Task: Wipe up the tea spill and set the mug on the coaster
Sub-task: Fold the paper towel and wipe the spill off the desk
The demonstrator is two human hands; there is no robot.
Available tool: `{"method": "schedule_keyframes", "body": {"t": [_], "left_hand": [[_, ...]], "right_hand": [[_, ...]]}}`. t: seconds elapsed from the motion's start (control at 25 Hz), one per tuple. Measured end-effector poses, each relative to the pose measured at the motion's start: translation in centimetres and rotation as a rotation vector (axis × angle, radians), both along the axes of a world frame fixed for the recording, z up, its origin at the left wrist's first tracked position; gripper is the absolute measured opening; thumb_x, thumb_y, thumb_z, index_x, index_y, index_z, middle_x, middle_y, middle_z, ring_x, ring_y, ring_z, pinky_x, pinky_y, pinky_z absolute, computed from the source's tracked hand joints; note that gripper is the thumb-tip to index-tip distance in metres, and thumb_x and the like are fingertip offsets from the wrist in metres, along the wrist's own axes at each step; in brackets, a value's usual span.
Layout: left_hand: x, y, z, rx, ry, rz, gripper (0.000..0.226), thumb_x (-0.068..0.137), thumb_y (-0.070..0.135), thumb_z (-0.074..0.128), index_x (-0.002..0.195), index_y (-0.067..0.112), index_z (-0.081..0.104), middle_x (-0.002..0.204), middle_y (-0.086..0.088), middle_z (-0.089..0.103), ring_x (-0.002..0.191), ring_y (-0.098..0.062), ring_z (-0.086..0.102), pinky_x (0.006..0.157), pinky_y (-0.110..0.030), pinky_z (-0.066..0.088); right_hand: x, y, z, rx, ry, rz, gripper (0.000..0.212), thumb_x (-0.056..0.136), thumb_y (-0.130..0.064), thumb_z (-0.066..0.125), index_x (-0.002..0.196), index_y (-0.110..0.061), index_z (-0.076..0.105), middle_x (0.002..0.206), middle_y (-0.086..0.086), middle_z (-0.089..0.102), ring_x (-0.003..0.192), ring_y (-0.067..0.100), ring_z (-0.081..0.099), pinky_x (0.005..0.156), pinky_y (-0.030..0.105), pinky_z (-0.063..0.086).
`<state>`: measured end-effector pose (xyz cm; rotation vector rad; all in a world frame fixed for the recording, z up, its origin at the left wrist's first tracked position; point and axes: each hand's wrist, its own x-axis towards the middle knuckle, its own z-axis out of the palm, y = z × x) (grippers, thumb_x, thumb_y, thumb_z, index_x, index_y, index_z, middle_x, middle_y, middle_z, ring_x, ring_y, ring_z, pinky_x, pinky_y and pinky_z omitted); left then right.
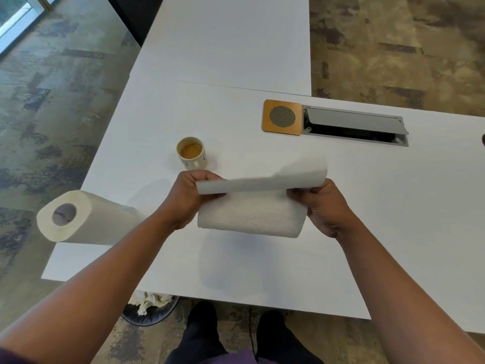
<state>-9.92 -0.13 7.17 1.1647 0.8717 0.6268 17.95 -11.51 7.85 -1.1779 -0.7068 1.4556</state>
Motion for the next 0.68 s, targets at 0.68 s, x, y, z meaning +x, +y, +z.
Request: {"method": "schedule_keyframes", "body": {"t": [0.68], "left_hand": [[-0.1,1.2,0.7,-0.245,-0.181,-0.006,0.038,0.083,-0.012,0.056,0.062,0.018,0.067,0.122,-0.015,0.073,0.107,-0.034,0.071,0.075,-0.037,0.060]], "right_hand": [[-0.5,0.6,1.7,-0.045,-0.095,-0.015,0.030,0.093,0.005,0.055,0.107,-0.018,0.068,0.105,0.004,0.075,0.092,0.023,0.071,0.064,0.031,0.057]]}}
